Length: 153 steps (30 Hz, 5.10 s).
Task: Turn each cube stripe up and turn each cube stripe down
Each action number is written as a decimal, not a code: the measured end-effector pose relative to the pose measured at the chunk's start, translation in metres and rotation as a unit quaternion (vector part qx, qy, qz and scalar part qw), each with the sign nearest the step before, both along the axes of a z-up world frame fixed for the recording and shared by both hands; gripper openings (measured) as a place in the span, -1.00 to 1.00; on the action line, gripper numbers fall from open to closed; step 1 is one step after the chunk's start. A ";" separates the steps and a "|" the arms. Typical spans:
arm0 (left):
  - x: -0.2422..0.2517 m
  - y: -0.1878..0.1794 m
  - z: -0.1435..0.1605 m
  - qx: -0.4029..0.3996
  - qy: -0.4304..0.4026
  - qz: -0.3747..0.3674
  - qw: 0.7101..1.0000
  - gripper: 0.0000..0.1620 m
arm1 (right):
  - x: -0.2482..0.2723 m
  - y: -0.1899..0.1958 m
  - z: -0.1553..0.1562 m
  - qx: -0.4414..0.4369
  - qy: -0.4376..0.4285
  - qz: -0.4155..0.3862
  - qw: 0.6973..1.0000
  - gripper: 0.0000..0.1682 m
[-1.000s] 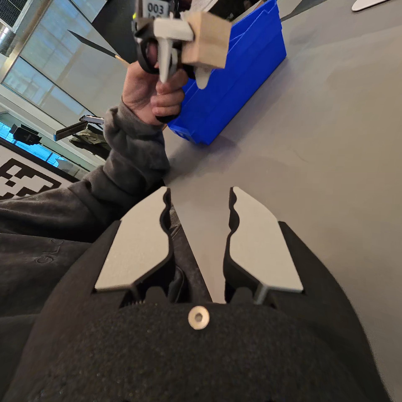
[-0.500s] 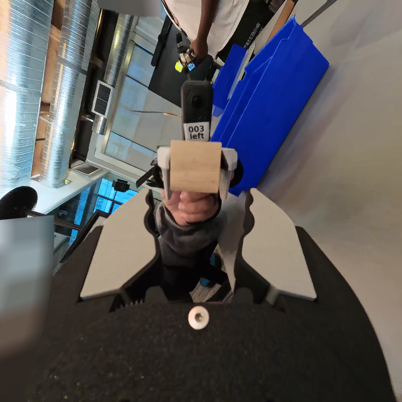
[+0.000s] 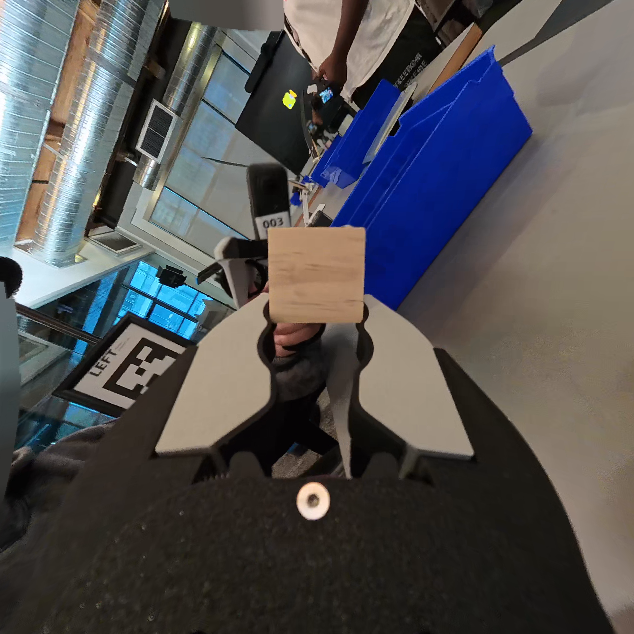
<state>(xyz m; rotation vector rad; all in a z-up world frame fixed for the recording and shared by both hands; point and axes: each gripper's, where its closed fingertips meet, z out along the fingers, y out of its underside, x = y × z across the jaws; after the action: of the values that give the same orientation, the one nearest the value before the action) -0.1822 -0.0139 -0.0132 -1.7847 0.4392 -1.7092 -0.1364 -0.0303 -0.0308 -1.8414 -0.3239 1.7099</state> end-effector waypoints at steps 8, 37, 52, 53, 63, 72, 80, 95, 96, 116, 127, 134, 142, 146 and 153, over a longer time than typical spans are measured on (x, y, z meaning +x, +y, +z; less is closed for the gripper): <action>0.001 -0.067 -0.046 0.173 0.131 0.010 0.976 -0.09 | 0.135 0.031 0.062 0.170 -0.198 -0.182 0.948 -0.47; 0.021 -0.080 -0.095 0.137 0.248 -0.064 0.957 -0.12 | 0.265 0.053 0.007 0.162 -0.479 -0.277 0.817 -0.24; -0.148 0.068 -0.058 0.259 0.536 -0.033 0.803 -0.06 | 0.015 -0.139 -0.061 0.250 -0.129 0.182 0.942 -0.19; -0.158 0.084 -0.065 0.273 0.558 -0.059 0.781 -0.08 | 0.015 -0.142 -0.060 0.247 -0.114 0.194 0.943 -0.19; -0.173 0.145 -0.141 0.258 0.622 -0.259 0.693 -0.15 | 0.017 -0.142 -0.075 0.208 -0.097 0.224 0.947 -0.14; -0.190 0.149 -0.171 0.285 0.668 -0.333 0.601 -0.45 | 0.019 -0.138 -0.073 0.179 -0.068 0.235 0.953 -0.14; -0.187 0.124 -0.094 0.327 0.668 -0.227 0.629 -0.45 | 0.024 -0.135 -0.059 0.192 -0.065 0.206 0.957 -0.17; 0.058 0.012 -0.033 0.155 0.301 -0.016 0.941 -0.45 | 0.049 -0.067 -0.090 0.183 -0.229 -0.009 0.956 -0.20; 0.067 0.009 -0.032 0.130 0.263 -0.021 0.956 -0.45 | 0.049 -0.064 -0.091 0.166 -0.218 -0.014 0.962 -0.20; 0.101 -0.016 -0.024 -0.080 -0.012 -0.094 0.992 -0.46 | 0.024 -0.007 -0.013 -0.036 0.062 -0.009 0.997 -0.46; 0.026 -0.120 -0.026 0.048 -0.023 -0.198 0.979 -0.06 | 0.170 0.012 0.031 0.164 -0.230 -0.187 0.941 -0.46; 0.029 -0.156 -0.036 0.089 0.027 -0.249 0.964 -0.20 | 0.325 0.037 -0.089 -0.056 -0.620 -0.198 0.757 -0.45; 0.039 -0.174 -0.064 0.113 0.100 -0.287 0.946 -0.22 | 0.336 0.036 -0.148 -0.158 -0.607 -0.159 0.763 -0.45; 0.041 -0.176 -0.080 0.127 0.152 -0.286 0.938 -0.18 | 0.337 0.032 -0.123 -0.121 -0.620 -0.178 0.755 -0.08; -0.009 -0.114 -0.073 0.171 0.323 -0.127 0.922 -0.24 | 0.213 0.005 -0.029 0.172 -0.473 -0.218 0.836 -0.29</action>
<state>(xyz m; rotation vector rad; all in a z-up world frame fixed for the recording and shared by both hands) -0.1914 -0.1275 -0.0860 -2.0475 1.2165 -1.0517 0.0768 -0.0248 -0.0602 -2.1226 -0.5029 0.3076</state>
